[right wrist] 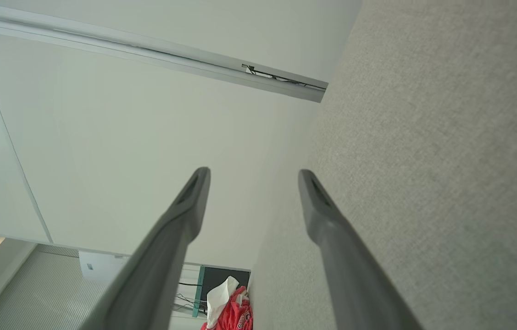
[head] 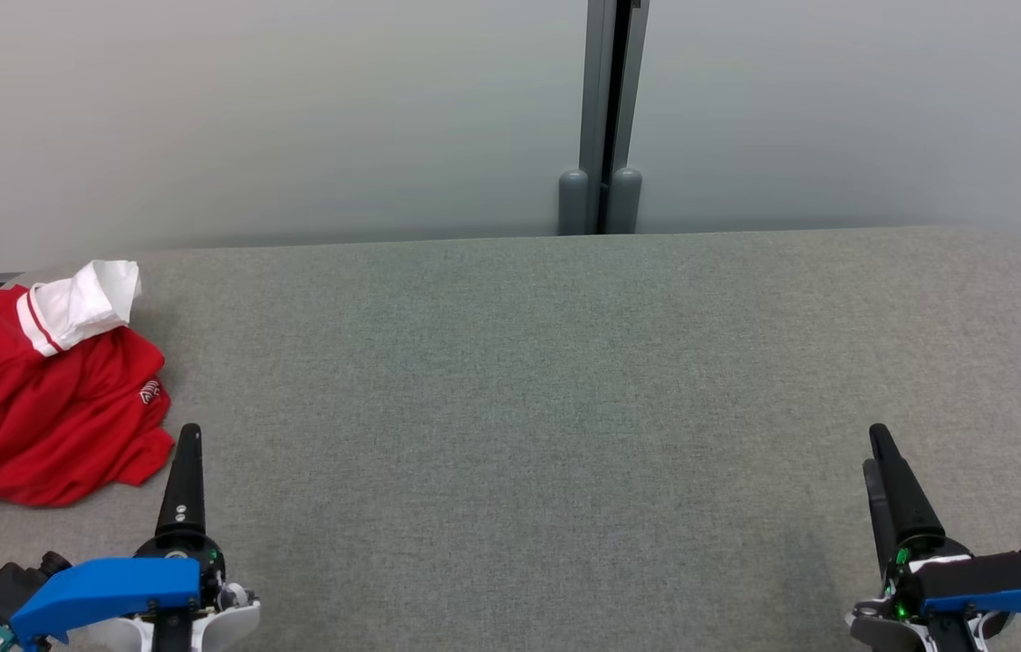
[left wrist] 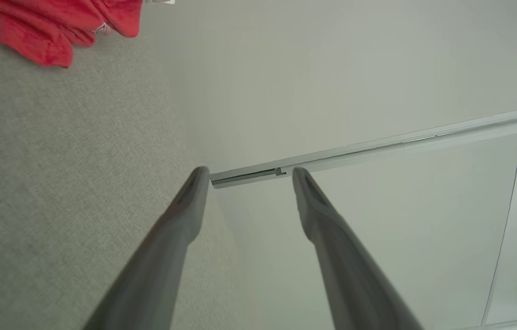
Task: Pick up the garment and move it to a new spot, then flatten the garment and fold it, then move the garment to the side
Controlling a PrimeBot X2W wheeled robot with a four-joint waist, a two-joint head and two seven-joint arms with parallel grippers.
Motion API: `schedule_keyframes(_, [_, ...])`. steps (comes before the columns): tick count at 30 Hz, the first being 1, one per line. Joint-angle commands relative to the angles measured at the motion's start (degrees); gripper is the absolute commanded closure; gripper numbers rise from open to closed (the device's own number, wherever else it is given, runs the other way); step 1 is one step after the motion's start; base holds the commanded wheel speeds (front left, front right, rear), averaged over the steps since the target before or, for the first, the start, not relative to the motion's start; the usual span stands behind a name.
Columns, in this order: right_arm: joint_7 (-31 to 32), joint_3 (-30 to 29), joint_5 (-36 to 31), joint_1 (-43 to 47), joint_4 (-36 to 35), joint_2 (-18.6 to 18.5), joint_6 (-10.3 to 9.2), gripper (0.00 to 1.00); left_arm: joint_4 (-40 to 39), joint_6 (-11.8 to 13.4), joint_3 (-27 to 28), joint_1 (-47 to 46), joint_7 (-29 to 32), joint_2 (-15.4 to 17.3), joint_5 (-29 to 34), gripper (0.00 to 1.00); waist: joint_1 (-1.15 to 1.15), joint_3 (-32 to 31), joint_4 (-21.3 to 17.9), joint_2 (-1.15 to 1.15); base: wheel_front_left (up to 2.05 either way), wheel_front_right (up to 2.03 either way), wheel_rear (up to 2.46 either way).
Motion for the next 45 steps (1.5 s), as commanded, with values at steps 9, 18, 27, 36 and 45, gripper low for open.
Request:
schedule_keyframes(9, [-2.53,1.32,-10.04,-0.12,-2.94,-0.32,0.12,0.00,-2.55,1.58,-1.95,-1.97,-2.53,0.46,12.16,0.00,0.00,0.04,0.16,0.00,0.00,0.00,0.00])
schedule_keyframes(18, [-4.44,1.93,-19.33,0.19,-3.66,-0.36,0.14,0.00,-3.36,3.52,-3.14,-1.97,-4.45,0.50,23.06,0.00,0.00,0.03,0.36,0.00,0.00,0.00,0.00])
schedule_keyframes(27, [-6.18,2.30,-27.52,0.45,-4.53,-0.40,0.16,0.00,-3.31,4.63,-4.72,-2.33,-6.18,0.52,32.28,0.00,0.00,-0.02,0.64,0.00,0.00,0.00,0.00])
schedule_keyframes(36, [-7.60,2.61,-33.79,0.71,-5.01,-0.44,0.18,0.00,-2.49,5.71,-5.79,-2.57,-7.63,0.56,39.63,0.00,0.00,-0.13,0.90,0.00,0.00,0.00,0.00])
schedule_keyframes(45, [-9.13,3.13,-40.51,0.90,-5.17,-0.47,0.20,0.00,-1.37,7.21,-6.73,-2.88,-9.13,0.75,47.28,0.00,0.00,-0.18,1.11,0.00,0.00,0.00,0.00])
